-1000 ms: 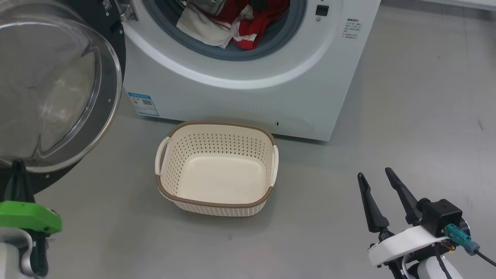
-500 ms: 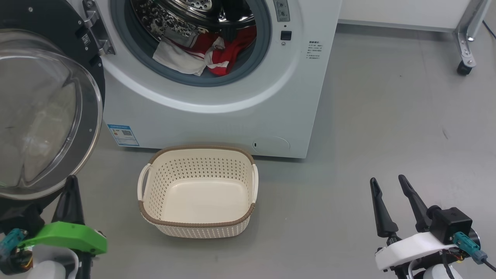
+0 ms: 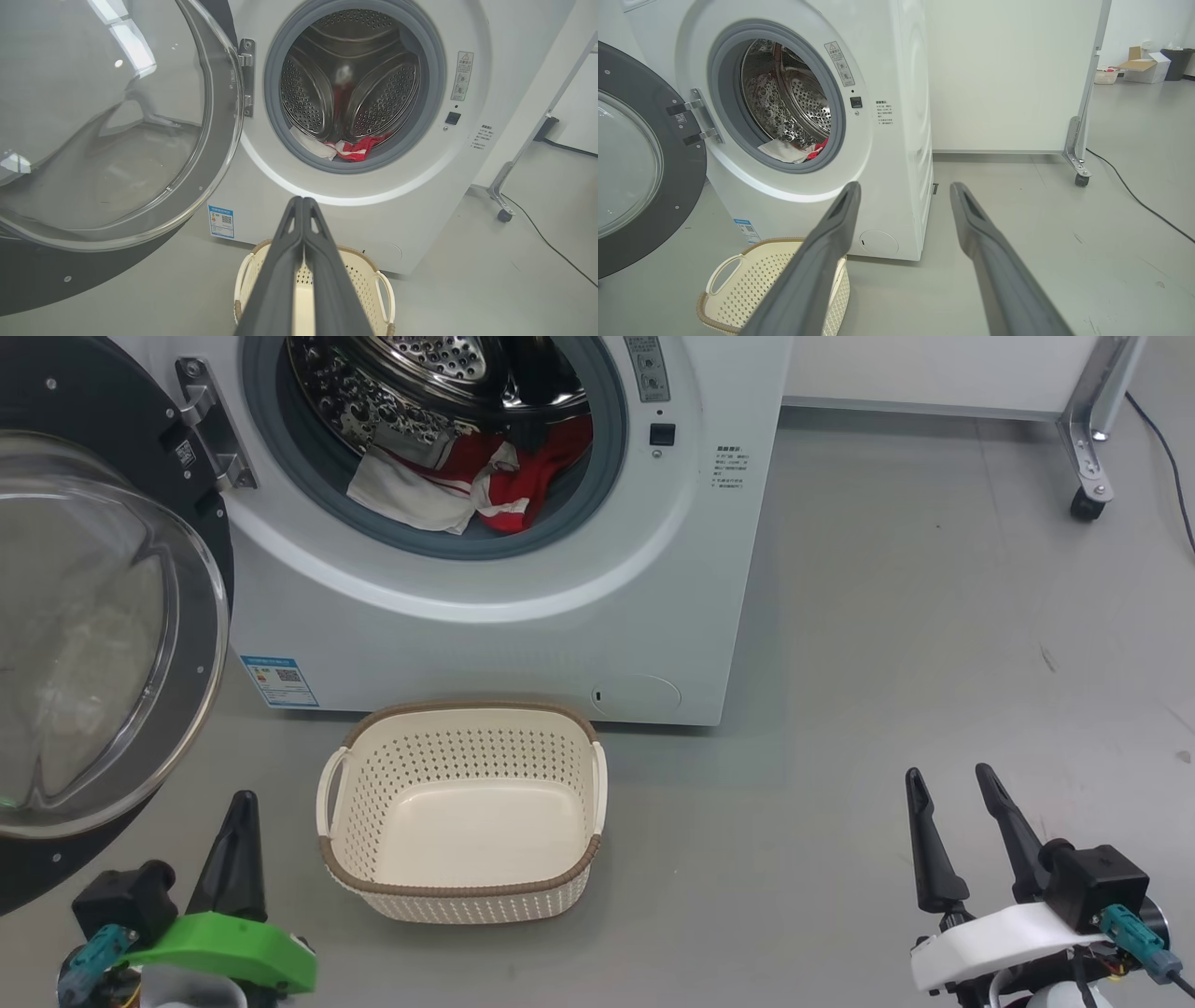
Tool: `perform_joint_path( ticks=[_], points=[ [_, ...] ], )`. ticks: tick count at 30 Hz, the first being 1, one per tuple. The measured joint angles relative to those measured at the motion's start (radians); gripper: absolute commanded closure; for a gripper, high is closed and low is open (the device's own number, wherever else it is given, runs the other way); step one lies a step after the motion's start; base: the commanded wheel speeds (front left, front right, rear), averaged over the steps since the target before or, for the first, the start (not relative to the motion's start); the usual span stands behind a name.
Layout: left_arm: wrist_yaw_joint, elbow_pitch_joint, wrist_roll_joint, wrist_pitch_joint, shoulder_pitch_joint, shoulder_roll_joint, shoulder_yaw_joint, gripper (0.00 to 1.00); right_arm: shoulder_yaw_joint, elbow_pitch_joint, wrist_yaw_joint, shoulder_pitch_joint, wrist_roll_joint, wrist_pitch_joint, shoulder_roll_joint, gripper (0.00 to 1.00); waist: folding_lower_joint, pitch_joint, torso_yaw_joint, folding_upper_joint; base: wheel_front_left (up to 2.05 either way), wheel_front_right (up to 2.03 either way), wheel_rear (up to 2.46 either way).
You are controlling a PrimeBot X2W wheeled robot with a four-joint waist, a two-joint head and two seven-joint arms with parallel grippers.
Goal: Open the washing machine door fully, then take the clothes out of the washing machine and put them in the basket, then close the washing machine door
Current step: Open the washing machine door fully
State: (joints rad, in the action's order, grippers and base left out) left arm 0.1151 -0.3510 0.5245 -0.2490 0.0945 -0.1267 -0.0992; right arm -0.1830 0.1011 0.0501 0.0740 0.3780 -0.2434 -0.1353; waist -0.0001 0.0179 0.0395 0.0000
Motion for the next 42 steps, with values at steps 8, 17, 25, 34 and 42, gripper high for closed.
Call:
perform_joint_path(
  ticks=[8, 17, 25, 34, 42],
  points=[
    [0.002, 0.034, -0.012, 0.0, -0.037, 0.014, -0.001, 0.0, 0.005, -0.008, 0.0, 0.016, 0.0, 0.0, 0.001, 0.0, 0.0, 0.001, -0.01, 0.0, 0.0, 0.0, 0.0],
    [0.002, 0.062, -0.016, 0.0, -0.061, 0.015, -0.001, 0.0, 0.009, -0.014, -0.001, 0.017, -0.002, -0.001, 0.0, 0.0, 0.0, -0.002, -0.019, 0.0, 0.0, 0.0, 0.0],
    [0.002, 0.073, -0.025, 0.0, -0.089, 0.015, -0.009, 0.0, 0.011, -0.016, -0.001, 0.017, -0.005, -0.001, 0.0, 0.0, 0.0, -0.006, -0.028, 0.0, 0.0, 0.0, 0.0],
    [0.002, 0.079, -0.037, 0.0, -0.108, 0.015, -0.02, 0.0, 0.012, -0.018, -0.001, 0.019, -0.009, -0.001, 0.0, 0.0, 0.0, -0.012, -0.034, 0.0, 0.0, 0.0, 0.0],
    [0.0, 0.091, -0.042, 0.0, -0.116, 0.015, -0.019, 0.0, 0.011, -0.018, -0.001, 0.033, -0.01, -0.001, 0.001, 0.0, 0.0, -0.015, -0.035, 0.0, 0.0, 0.0, 0.0]
  ],
)
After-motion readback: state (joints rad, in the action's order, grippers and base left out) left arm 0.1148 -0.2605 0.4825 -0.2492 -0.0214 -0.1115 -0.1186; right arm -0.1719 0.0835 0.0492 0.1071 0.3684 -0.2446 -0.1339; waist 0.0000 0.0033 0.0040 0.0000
